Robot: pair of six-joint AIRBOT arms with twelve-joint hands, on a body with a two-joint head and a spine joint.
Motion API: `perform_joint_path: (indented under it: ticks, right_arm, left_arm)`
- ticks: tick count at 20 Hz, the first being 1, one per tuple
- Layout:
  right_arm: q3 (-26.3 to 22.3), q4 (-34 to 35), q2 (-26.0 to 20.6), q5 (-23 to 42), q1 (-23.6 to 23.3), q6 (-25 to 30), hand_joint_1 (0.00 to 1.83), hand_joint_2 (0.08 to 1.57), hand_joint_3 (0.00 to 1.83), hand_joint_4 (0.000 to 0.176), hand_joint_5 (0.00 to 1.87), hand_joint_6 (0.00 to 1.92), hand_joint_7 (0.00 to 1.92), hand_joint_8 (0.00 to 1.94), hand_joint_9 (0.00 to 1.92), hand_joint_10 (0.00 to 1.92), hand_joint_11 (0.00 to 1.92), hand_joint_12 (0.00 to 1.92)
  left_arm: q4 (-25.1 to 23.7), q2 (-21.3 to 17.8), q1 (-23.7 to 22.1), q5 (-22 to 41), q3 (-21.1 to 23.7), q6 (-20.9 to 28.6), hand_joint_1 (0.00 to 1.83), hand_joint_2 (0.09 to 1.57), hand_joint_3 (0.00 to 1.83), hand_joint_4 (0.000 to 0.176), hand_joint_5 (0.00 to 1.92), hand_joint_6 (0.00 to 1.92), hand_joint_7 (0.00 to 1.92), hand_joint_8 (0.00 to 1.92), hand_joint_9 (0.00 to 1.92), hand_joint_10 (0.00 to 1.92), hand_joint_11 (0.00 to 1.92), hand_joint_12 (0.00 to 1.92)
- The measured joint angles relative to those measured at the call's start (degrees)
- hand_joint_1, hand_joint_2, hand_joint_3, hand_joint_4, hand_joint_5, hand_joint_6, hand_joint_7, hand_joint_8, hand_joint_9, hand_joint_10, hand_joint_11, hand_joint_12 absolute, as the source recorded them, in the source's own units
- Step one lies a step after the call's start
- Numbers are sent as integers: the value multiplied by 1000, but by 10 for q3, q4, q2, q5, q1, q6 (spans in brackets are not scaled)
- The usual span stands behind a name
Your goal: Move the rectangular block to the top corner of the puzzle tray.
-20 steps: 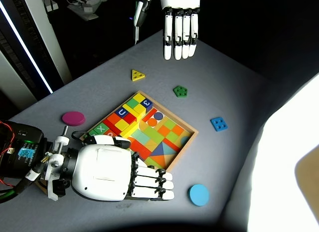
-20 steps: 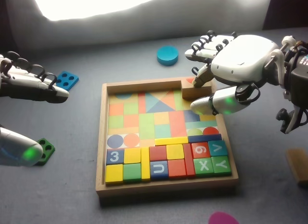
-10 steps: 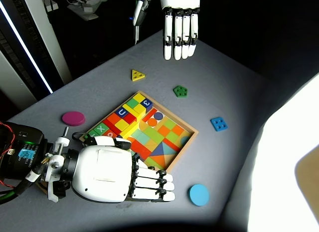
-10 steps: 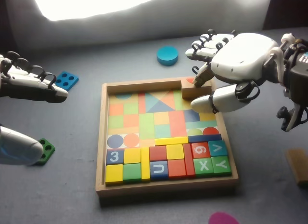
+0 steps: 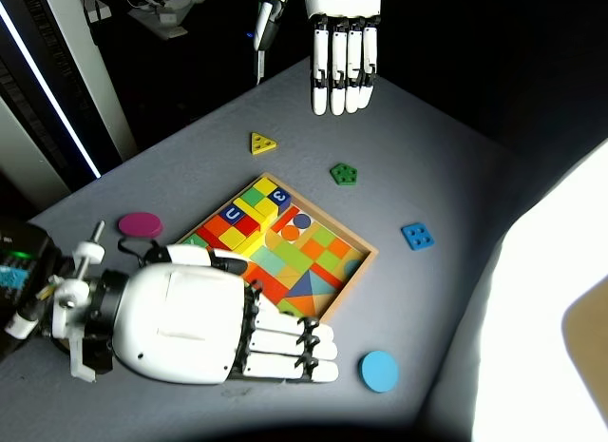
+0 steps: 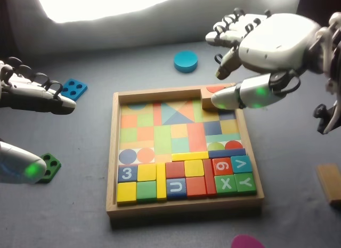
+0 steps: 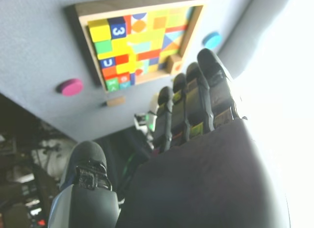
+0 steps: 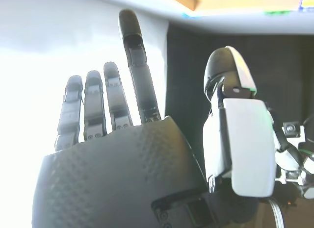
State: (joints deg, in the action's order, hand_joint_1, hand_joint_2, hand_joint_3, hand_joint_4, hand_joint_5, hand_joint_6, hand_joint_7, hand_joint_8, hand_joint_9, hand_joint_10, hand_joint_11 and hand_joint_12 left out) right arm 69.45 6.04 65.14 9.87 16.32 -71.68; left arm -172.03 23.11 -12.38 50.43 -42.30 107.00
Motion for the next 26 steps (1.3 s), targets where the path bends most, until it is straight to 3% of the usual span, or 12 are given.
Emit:
perform_joint_path:
  ticks: [4, 7, 8, 10, 11, 13, 15, 17, 18, 20, 23, 26]
  right_arm:
    - [-59, 49, -62, -20, -22, 1, 0, 1180, 5, 0, 686, 42, 150, 34, 0, 0, 0, 0]
    - [-97, 65, -101, -28, -22, 1, 0, 1188, 6, 0, 688, 39, 326, 57, 130, 51, 21, 10]
    - [-108, 66, -108, -28, -22, 1, 0, 1204, 0, 0, 729, 35, 495, 11, 296, 98, 3, 656]
    - [-125, 89, -112, -29, -26, -3, 22, 1212, 0, 0, 771, 46, 684, 51, 511, 199, 0, 1402]
    - [-131, 92, -112, -29, -26, -5, 26, 1222, 0, 0, 827, 93, 817, 83, 600, 495, 56, 1607]
    - [-134, 94, -107, -30, -26, -6, 52, 1226, 0, 0, 881, 301, 941, 272, 623, 1037, 147, 1809]
    - [-134, 94, -103, -21, -21, -17, 131, 1209, 0, 0, 835, 771, 861, 849, 675, 1354, 371, 1879]
    - [-134, 94, -99, -14, -16, -23, 103, 1210, 0, 0, 786, 1112, 831, 1149, 702, 1531, 450, 1919]
    - [-134, 94, -98, -9, -13, -27, 109, 1207, 0, 0, 792, 1167, 842, 1168, 718, 1536, 472, 1921]
    - [-134, 94, -95, -1, -11, -31, 99, 1208, 0, 0, 802, 1152, 876, 1148, 752, 1506, 470, 1921]
    - [-134, 94, -92, 8, -5, -35, 110, 1207, 0, 0, 795, 1177, 879, 1162, 762, 1519, 458, 1921]
    - [-134, 96, -90, 14, 4, -53, 105, 1220, 2, 0, 807, 1090, 894, 1138, 781, 1530, 495, 1921]
  left_arm:
    - [0, 0, 0, 0, 0, 0, 103, 1190, 0, 43, 157, 1, 180, 3, 192, 6, 0, 683]
    - [0, 0, 0, 0, 0, 0, 89, 1198, 0, 33, 241, 2, 306, 3, 320, 6, 92, 754]
    - [0, 0, 0, 0, 0, 0, 76, 1205, 1, 35, 276, 2, 377, 4, 398, 11, 173, 754]
    - [0, 0, 0, 0, 0, 0, 176, 1199, 0, 20, 459, 11, 598, 15, 619, 24, 349, 771]
    - [0, 0, 0, -1, 0, 0, 191, 1206, 0, 0, 588, 12, 729, 14, 726, 28, 379, 867]
    - [0, 0, 0, 0, 0, 0, 218, 1214, 0, 0, 774, 10, 934, 29, 924, 64, 420, 1075]
    - [0, 0, 0, 0, 0, 0, 162, 1240, 0, 0, 933, 7, 1080, 40, 1040, 165, 497, 1209]
    - [0, 0, 0, 0, -1, 0, 169, 1246, 0, 0, 1013, 5, 1197, 80, 954, 698, 522, 1373]
    - [0, 0, 0, 0, -1, 0, 164, 1248, 0, 0, 1038, 9, 1225, 118, 902, 933, 531, 1433]
    - [0, 0, 0, 0, -1, 0, 116, 1265, 1, 0, 1094, 26, 1039, 735, 843, 1270, 588, 1529]
    - [0, 0, 0, 0, -1, 0, 68, 1288, 2, 0, 1114, 59, 914, 1062, 822, 1437, 597, 1668]
    - [0, 0, 0, 0, -1, 0, 44, 1301, 0, 0, 893, 684, 883, 1180, 817, 1499, 606, 1742]
